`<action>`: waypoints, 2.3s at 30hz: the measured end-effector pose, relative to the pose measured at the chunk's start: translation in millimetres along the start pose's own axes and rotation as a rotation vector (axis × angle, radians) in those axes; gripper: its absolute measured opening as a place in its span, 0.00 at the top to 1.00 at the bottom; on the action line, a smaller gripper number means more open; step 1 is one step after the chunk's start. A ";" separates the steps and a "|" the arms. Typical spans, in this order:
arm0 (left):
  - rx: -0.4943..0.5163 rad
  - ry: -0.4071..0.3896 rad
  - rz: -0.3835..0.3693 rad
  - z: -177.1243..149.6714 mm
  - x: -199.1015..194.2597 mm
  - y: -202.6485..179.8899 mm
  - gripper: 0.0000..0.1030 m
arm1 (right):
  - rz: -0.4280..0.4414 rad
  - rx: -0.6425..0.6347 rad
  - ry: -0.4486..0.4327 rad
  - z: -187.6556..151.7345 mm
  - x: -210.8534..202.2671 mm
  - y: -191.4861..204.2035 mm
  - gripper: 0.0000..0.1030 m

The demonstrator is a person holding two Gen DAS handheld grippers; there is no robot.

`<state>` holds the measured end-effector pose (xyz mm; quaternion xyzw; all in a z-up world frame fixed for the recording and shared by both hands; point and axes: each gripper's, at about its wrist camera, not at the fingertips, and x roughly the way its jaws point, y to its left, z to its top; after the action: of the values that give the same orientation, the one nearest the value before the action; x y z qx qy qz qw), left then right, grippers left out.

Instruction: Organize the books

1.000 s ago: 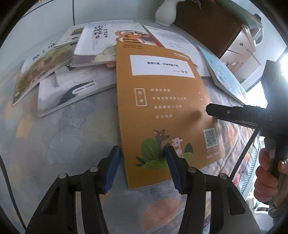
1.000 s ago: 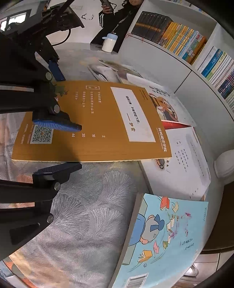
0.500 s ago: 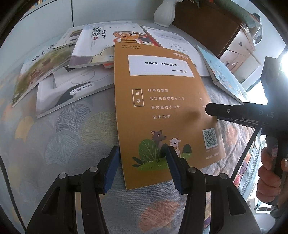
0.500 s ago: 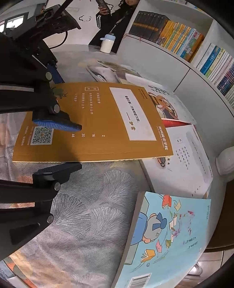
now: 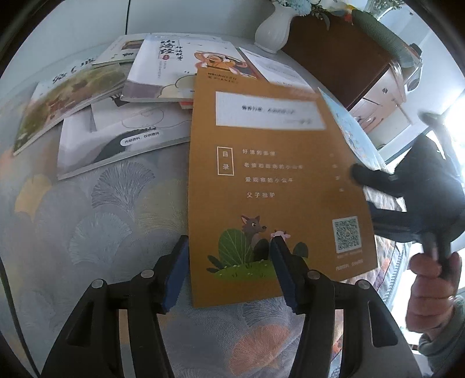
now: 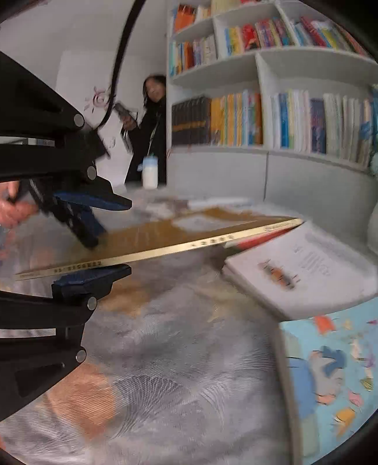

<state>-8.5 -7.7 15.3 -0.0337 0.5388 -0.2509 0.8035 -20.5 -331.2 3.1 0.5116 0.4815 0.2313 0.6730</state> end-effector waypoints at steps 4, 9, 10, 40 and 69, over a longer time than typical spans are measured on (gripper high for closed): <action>-0.015 -0.004 -0.037 1.0 -4.5 3.6 0.47 | -0.032 -0.040 0.010 -0.8 15.9 16.1 0.67; -0.080 -0.078 0.028 3.5 -37.8 24.3 0.49 | -0.108 -0.284 0.011 -10.2 0.4 89.0 0.66; -0.103 -0.100 0.035 3.7 -47.1 32.2 0.49 | -0.119 -0.323 0.016 -12.0 0.3 101.3 0.65; -0.210 -0.238 0.490 -4.2 -164.0 174.2 0.47 | -0.178 -0.668 0.385 -104.4 141.7 165.8 0.43; 0.035 0.073 0.003 -41.5 -48.0 54.8 0.59 | -0.630 -0.562 0.182 -65.7 88.5 59.8 0.67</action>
<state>-39.0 70.1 20.9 -0.0095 0.5634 -0.2601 0.7841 -29.8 -207.3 20.4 0.1140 0.5897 0.1807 0.7788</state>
